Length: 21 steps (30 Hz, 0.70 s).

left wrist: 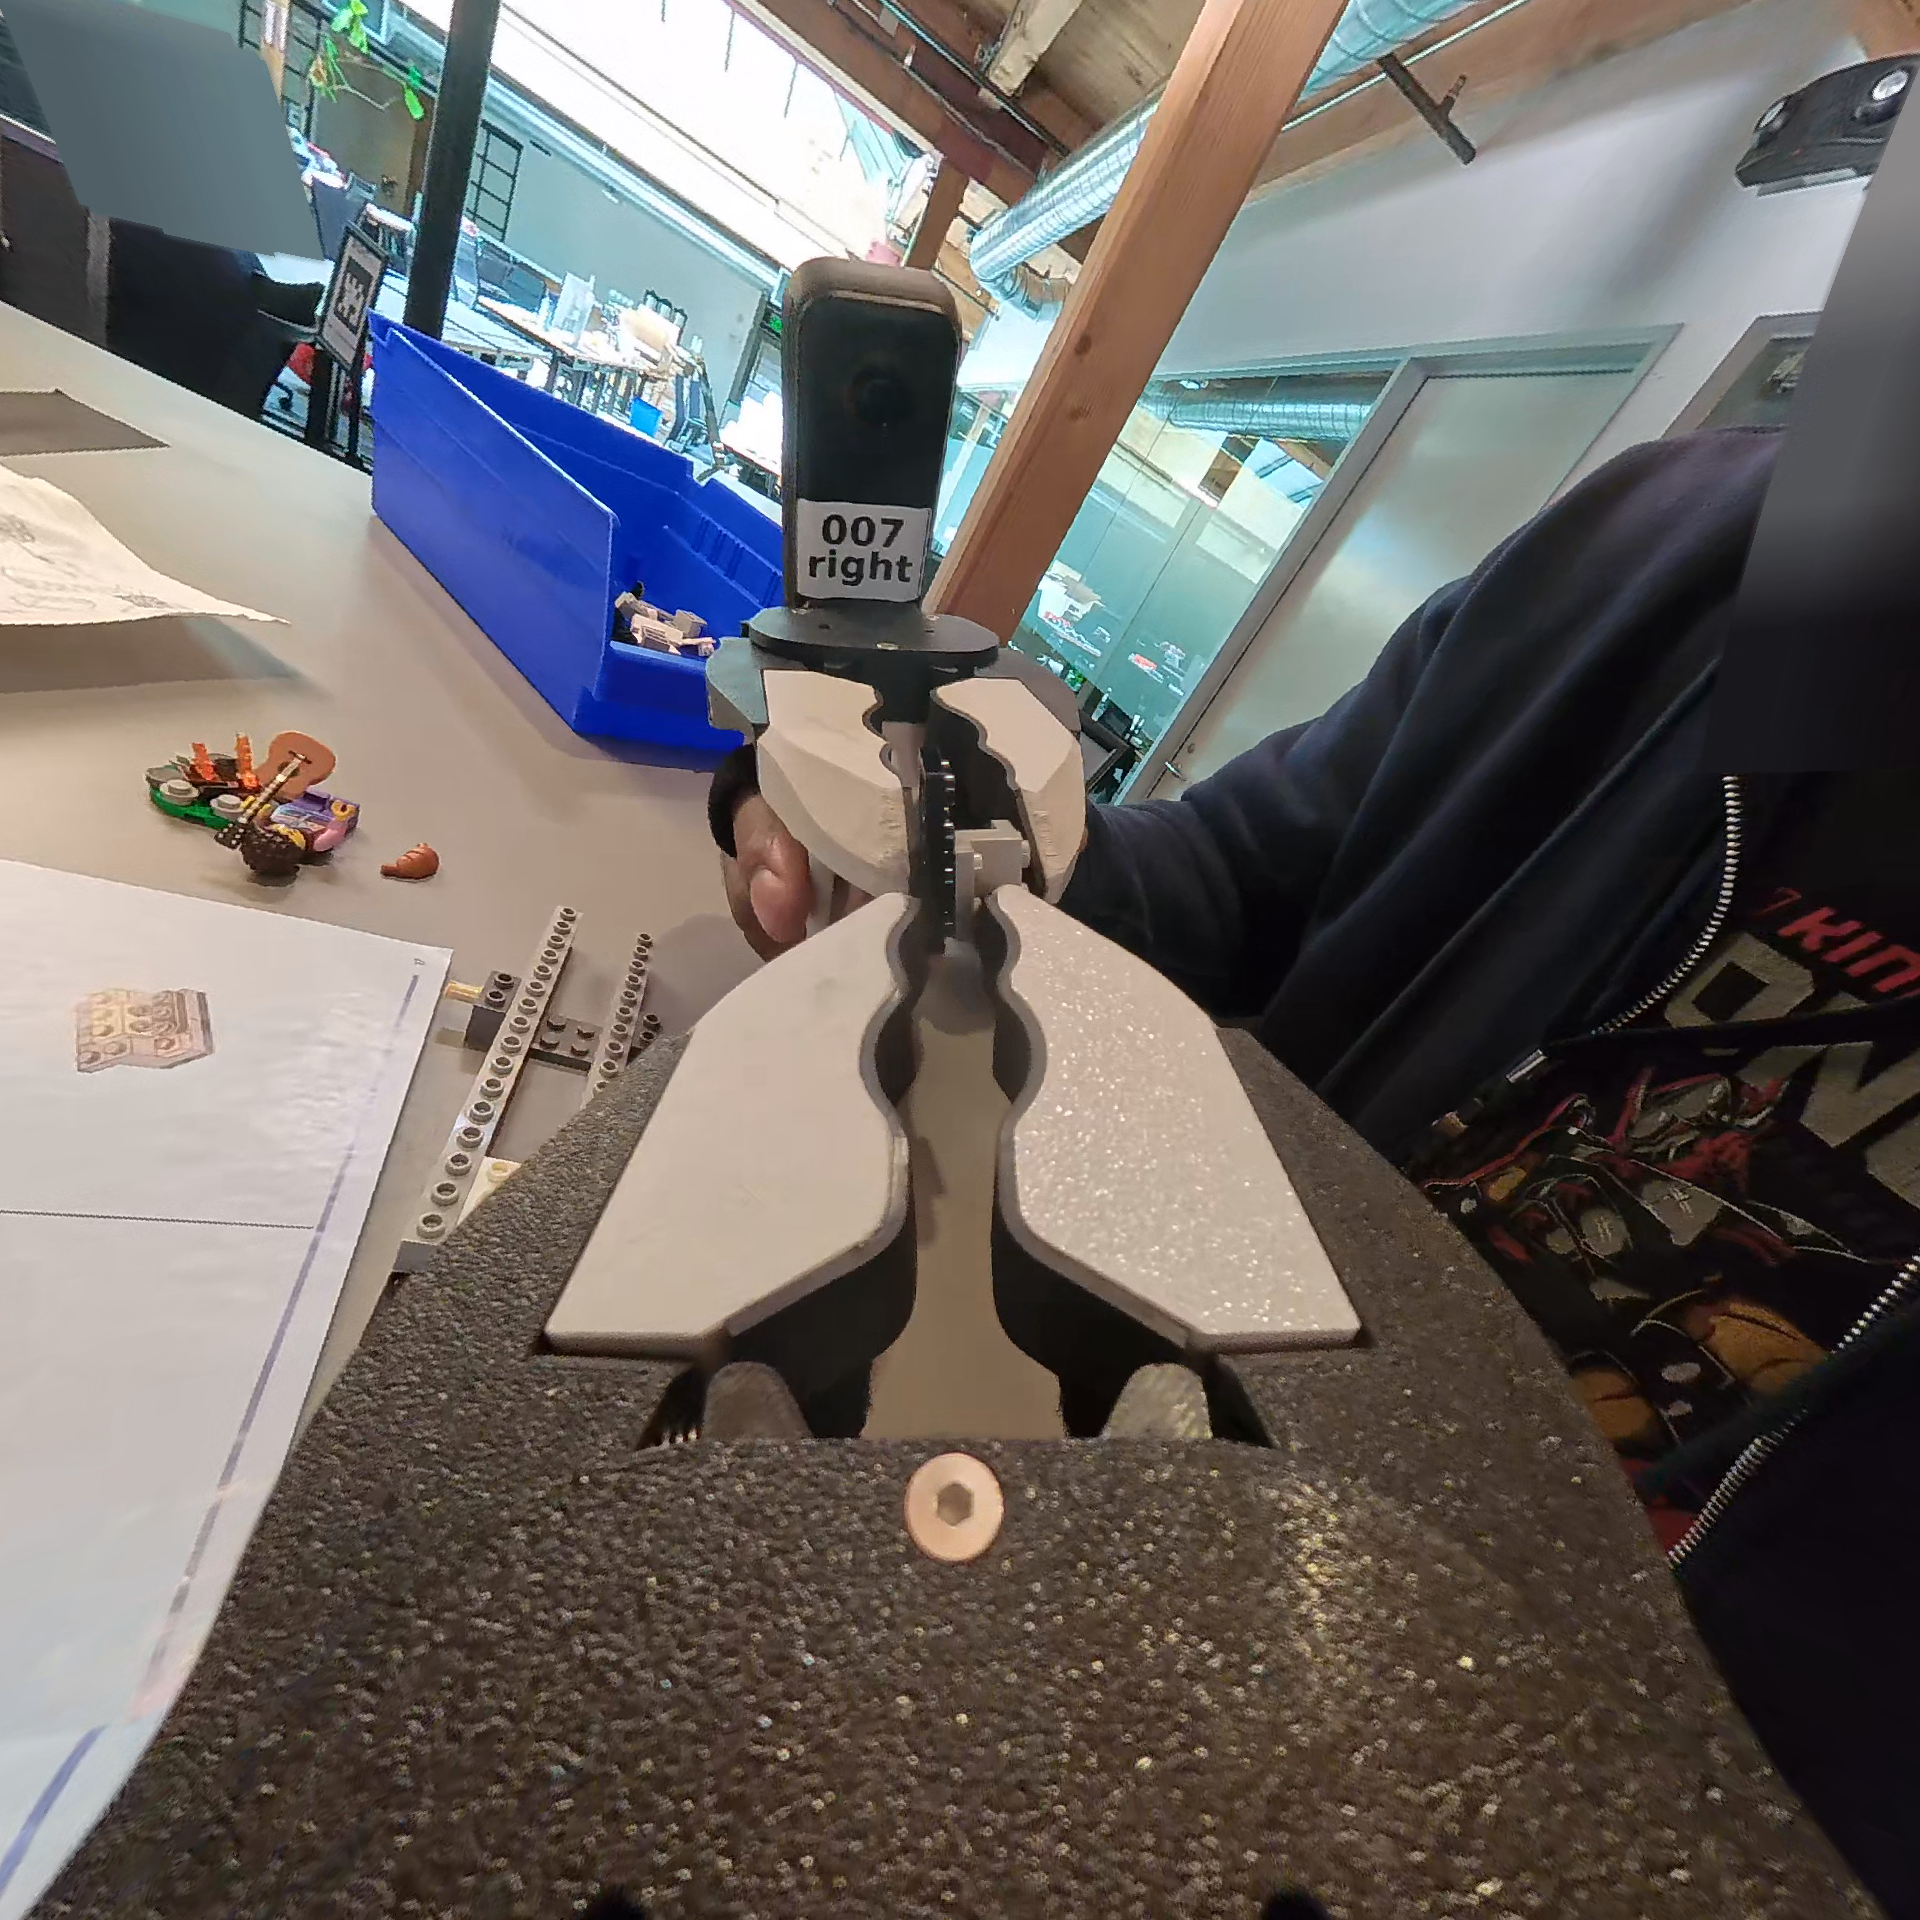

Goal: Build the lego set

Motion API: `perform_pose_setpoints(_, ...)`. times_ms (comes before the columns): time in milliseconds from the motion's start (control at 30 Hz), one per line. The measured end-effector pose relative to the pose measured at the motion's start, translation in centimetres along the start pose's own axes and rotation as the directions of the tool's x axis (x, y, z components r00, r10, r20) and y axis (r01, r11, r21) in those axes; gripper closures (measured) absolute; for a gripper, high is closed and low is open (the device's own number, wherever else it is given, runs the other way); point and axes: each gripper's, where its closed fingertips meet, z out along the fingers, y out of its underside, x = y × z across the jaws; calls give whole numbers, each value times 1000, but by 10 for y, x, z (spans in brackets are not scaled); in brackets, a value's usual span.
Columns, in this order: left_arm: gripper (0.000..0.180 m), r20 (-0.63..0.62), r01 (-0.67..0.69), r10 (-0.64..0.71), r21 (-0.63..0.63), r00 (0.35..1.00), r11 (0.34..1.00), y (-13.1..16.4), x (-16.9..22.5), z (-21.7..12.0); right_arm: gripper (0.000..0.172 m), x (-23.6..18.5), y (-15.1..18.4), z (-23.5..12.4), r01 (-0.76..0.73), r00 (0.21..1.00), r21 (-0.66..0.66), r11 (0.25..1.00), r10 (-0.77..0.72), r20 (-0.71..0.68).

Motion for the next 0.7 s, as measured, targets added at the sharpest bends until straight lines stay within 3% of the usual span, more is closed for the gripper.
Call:
perform_pose_setpoints(233,171,33,-15,17,-63,999,998,6,0,0,139,-3,6,-1,-62,997,-52,997,64,37)
perform_pose_setpoints(700,171,58,-31,38,-106,998,994,8,3,0,144,1,5,4,-106,994,-9,994,106,37)
